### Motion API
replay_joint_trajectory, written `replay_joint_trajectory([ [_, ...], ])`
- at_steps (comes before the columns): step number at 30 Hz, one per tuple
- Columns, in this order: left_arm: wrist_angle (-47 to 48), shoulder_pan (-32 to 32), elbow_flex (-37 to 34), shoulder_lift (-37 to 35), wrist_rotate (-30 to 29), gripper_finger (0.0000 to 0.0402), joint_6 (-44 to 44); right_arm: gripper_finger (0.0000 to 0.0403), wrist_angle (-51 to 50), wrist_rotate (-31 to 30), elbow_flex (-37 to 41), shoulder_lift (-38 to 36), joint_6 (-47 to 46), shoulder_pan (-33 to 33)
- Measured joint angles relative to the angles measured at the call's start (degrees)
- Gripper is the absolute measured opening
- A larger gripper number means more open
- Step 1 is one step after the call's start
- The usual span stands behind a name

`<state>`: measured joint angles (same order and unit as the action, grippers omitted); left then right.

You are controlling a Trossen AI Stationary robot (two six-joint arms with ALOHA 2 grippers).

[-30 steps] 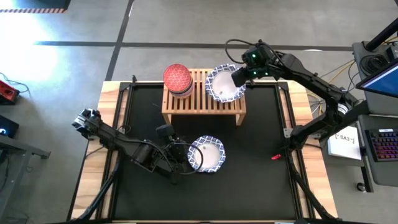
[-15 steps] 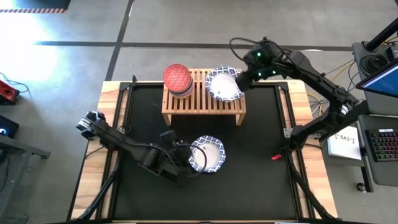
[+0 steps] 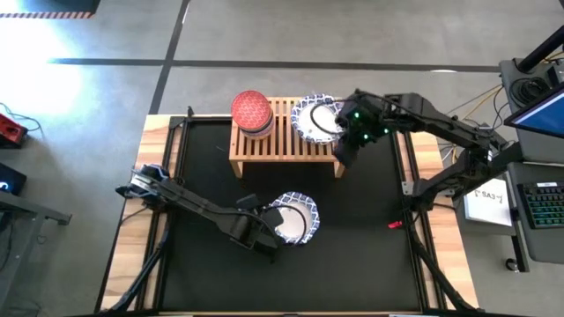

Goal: Place and stack bowls onto a shelf
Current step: Stack the white bowl on top of the white bowl on the shelf

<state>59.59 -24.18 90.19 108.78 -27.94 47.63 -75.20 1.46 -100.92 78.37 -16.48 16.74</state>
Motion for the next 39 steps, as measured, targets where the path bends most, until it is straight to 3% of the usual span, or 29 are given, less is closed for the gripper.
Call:
replay_joint_trajectory([
  [7,-1.2,1.5,-5.8,0.5,1.3,0.0194,7.5,0.0142,0.0,-0.1,0.0,0.0,-1.8,-5.5],
  [14,-12.6,3.3,-12.5,-0.1,3.4,0.0194,11.0,0.0148,-0.1,-0.1,0.0,0.0,-2.6,-8.2],
  [39,-12.7,7.1,-15.7,-0.8,-1.4,0.02,12.9,0.0151,-1.3,-3.1,0.0,0.0,-1.5,-8.3],
])
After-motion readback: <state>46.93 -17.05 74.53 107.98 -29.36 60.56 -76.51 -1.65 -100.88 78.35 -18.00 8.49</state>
